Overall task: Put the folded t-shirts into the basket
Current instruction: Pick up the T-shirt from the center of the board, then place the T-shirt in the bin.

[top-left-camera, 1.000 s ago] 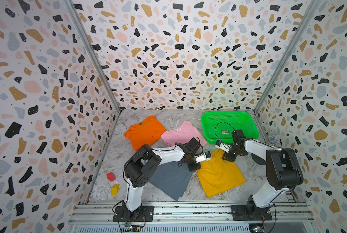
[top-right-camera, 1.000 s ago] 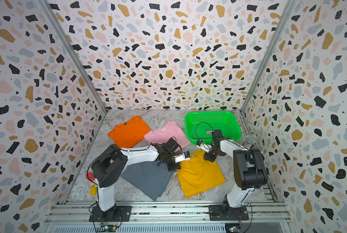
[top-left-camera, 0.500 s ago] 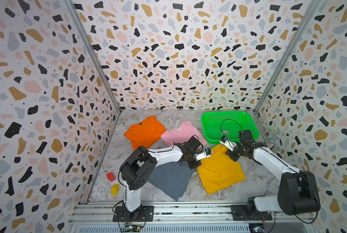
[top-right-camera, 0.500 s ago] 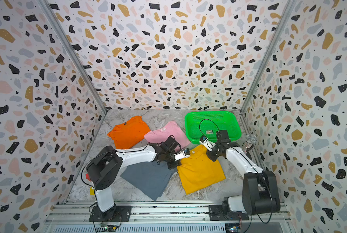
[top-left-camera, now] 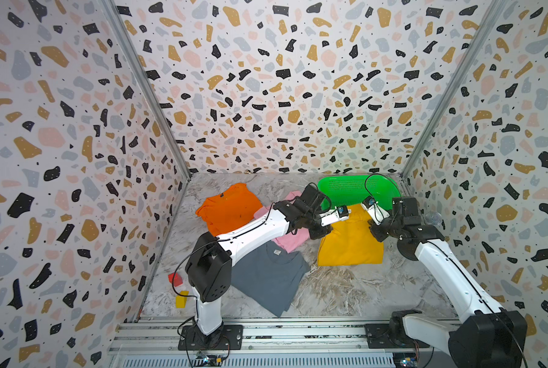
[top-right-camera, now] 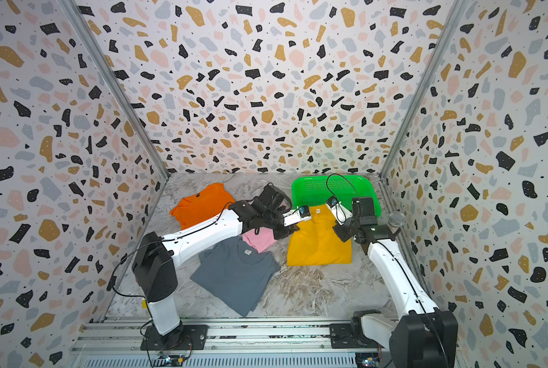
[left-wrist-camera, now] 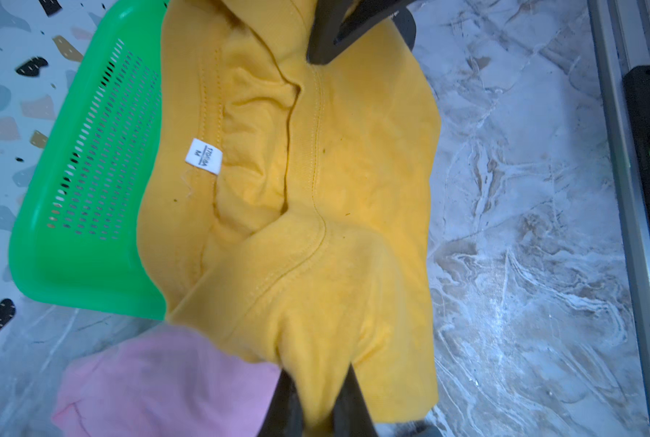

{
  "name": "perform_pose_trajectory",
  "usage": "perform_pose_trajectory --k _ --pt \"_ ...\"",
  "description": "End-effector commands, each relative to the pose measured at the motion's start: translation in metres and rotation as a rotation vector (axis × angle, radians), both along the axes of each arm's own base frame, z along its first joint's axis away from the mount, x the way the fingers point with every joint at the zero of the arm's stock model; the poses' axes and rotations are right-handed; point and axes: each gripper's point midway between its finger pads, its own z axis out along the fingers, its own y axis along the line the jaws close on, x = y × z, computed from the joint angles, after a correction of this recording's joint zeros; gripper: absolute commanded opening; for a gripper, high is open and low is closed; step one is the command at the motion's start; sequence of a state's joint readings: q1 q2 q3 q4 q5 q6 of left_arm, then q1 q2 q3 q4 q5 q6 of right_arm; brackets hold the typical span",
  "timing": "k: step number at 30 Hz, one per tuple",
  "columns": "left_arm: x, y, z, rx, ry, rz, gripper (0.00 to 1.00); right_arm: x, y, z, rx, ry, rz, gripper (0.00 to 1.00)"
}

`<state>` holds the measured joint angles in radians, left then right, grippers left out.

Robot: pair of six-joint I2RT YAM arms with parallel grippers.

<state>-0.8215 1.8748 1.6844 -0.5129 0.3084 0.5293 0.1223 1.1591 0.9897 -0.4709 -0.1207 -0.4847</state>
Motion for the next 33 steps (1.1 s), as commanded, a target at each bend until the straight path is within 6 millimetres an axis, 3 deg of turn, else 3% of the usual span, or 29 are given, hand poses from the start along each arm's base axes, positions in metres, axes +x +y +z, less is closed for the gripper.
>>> perform_pose_trajectory --k 1,7,12,18,23,33 --pt "0.017 -0.009 0.020 -0.002 -0.029 -0.017 0.00 0.014 -0.016 0.039 -0.020 -0.075 -0.098 0.00" --pt "0.065 -0.028 0.046 -0.043 -0.089 0.023 0.00 0.046 -0.039 0.071 -0.078 -0.128 -0.189 0.00" --pt "0.115 -0.042 0.046 -0.083 -0.160 0.071 0.00 0.080 -0.058 0.071 -0.110 -0.129 -0.247 0.00" --pt "0.171 -0.052 0.029 -0.116 -0.279 0.149 0.00 0.128 -0.074 0.050 -0.142 -0.107 -0.273 0.00" --pt "0.202 -0.057 0.005 -0.110 -0.357 0.182 0.00 0.164 -0.083 0.024 -0.191 -0.078 -0.275 0.00" --pt "0.223 -0.065 -0.040 -0.054 -0.449 0.158 0.00 0.213 -0.086 -0.032 -0.254 -0.018 -0.241 0.00"
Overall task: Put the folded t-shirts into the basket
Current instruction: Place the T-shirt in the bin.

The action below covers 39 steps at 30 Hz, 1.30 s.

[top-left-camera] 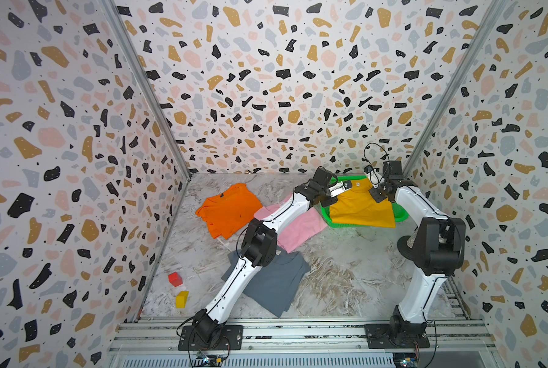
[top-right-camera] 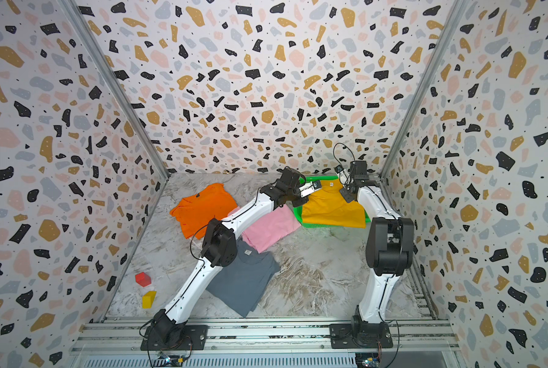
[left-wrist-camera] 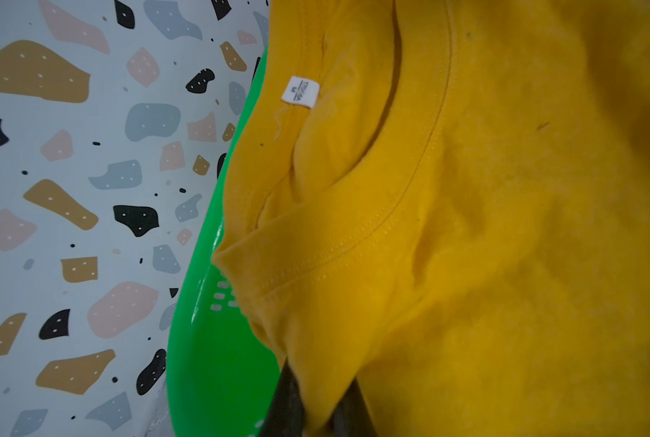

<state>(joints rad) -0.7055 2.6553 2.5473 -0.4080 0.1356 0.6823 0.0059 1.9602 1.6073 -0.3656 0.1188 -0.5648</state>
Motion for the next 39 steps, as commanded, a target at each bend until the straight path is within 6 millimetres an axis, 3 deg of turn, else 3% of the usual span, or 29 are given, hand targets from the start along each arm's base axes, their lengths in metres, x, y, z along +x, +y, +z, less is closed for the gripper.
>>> perform_pose_trajectory --k 1,8,15,16,20,26,32,35,39 --pt "0.018 -0.006 0.033 -0.046 -0.142 -0.003 0.00 0.020 -0.007 0.021 -0.039 -0.073 -0.001 0.00" --pt "0.020 -0.004 0.001 0.005 -0.127 -0.004 0.00 0.034 -0.007 -0.016 -0.062 -0.013 0.026 0.01" --pt "0.028 0.002 -0.009 0.062 -0.182 0.017 0.00 0.044 -0.013 -0.040 -0.107 0.023 0.026 0.09" --pt "0.031 0.003 -0.008 0.067 -0.199 0.030 0.02 0.046 -0.014 -0.040 -0.116 0.023 0.022 0.12" --pt "0.039 0.008 -0.003 0.090 -0.250 0.068 0.24 0.054 -0.019 -0.042 -0.134 0.031 0.004 0.26" --pt "0.041 0.015 0.007 0.120 -0.283 0.108 0.42 0.055 -0.020 -0.030 -0.137 0.021 0.000 0.47" --pt "0.033 0.022 0.025 0.122 -0.264 0.133 0.51 0.049 -0.016 -0.001 -0.124 -0.008 0.014 0.51" --pt "0.023 0.027 0.042 0.108 -0.225 0.154 0.53 0.035 -0.006 0.020 -0.065 -0.009 0.039 0.52" --pt "0.005 0.045 0.072 0.077 -0.157 0.205 0.57 -0.003 0.015 0.044 0.059 0.001 0.084 0.56"
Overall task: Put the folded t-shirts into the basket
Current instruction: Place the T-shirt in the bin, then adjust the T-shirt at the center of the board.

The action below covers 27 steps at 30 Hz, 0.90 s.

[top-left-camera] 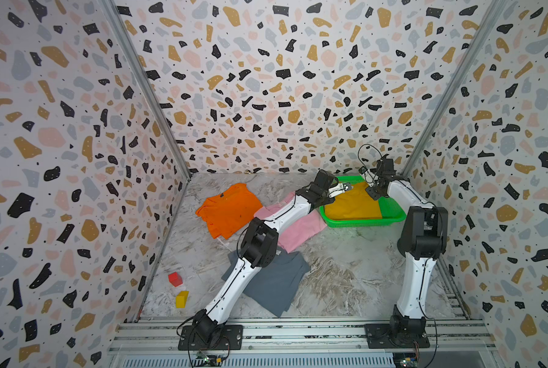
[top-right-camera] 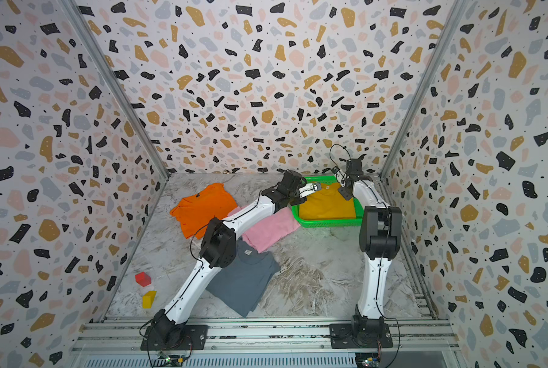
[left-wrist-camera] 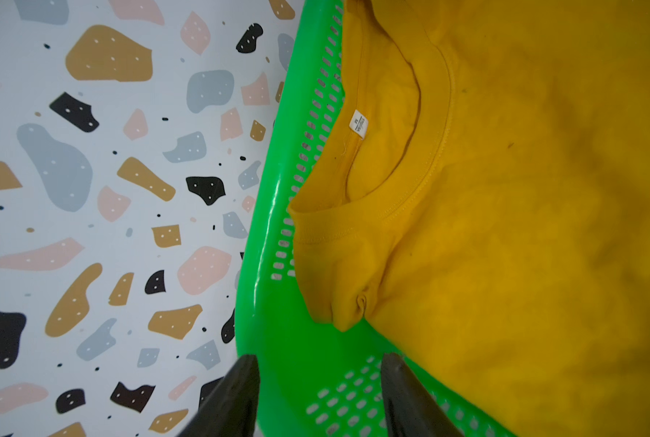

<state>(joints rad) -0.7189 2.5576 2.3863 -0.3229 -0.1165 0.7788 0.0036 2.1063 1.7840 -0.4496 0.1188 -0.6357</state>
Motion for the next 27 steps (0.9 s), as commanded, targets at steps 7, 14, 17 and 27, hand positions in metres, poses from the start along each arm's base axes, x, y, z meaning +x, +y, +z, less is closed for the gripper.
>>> perform_pose_trajectory --k 7,14,17,27 --pt "-0.054 0.067 0.089 -0.119 0.130 0.152 0.62 -0.106 0.055 0.074 0.326 0.034 0.117 0.62" --pt "-0.118 0.156 0.046 -0.120 0.387 0.248 0.63 -0.184 0.096 0.079 0.521 0.120 0.225 0.67" --pt "-0.156 0.183 0.011 -0.024 0.474 0.242 0.64 -0.211 0.110 0.071 0.582 0.177 0.259 0.67" --pt "-0.260 0.230 -0.073 0.236 0.660 0.130 0.64 -0.221 0.113 0.030 0.595 0.259 0.224 0.68"
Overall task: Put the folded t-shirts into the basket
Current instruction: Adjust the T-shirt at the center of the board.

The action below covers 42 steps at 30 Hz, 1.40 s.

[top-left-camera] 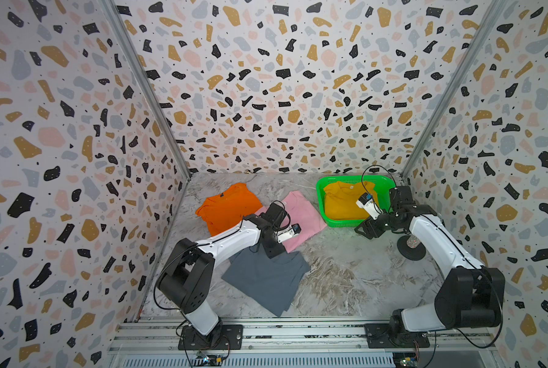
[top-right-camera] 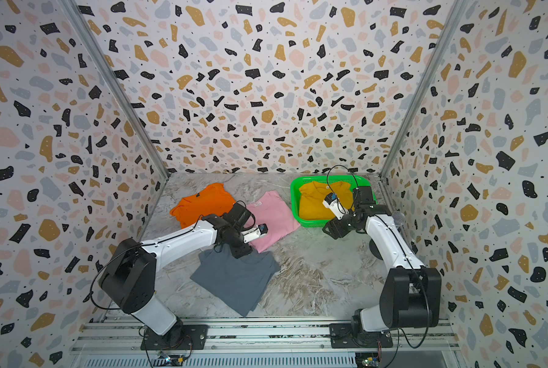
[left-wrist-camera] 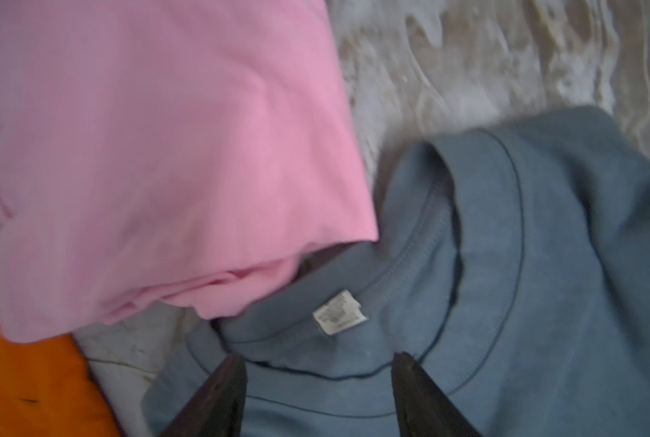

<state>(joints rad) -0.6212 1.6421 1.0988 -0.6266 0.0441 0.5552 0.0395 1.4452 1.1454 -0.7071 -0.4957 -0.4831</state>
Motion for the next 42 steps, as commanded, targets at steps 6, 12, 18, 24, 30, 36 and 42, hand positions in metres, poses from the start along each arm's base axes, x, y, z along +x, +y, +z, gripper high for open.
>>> perform_pose_trajectory --k 6,12,18,24,30,36,42 --pt "-0.020 0.042 -0.039 0.218 0.008 -0.121 0.63 0.012 0.001 -0.012 -0.057 0.021 -0.014 0.70" --pt "-0.041 0.091 -0.056 0.340 0.049 -0.198 0.63 0.011 -0.001 -0.014 -0.075 0.012 -0.010 0.70" --pt "-0.041 0.136 -0.063 0.461 0.060 -0.268 0.62 0.009 -0.001 -0.015 -0.073 0.018 -0.009 0.70" --pt "-0.036 0.142 -0.034 0.408 0.086 -0.266 0.62 0.008 0.001 -0.013 -0.065 0.016 -0.006 0.70" --pt "-0.016 0.081 0.016 0.057 0.111 -0.092 0.67 0.006 0.004 -0.011 -0.064 0.011 0.004 0.70" --pt "0.063 0.053 0.016 -0.100 0.121 0.324 0.67 0.005 0.005 -0.010 -0.065 0.010 0.009 0.70" --pt "0.115 0.044 0.007 -0.214 0.196 0.537 0.68 0.002 0.005 -0.010 -0.069 0.004 0.016 0.70"
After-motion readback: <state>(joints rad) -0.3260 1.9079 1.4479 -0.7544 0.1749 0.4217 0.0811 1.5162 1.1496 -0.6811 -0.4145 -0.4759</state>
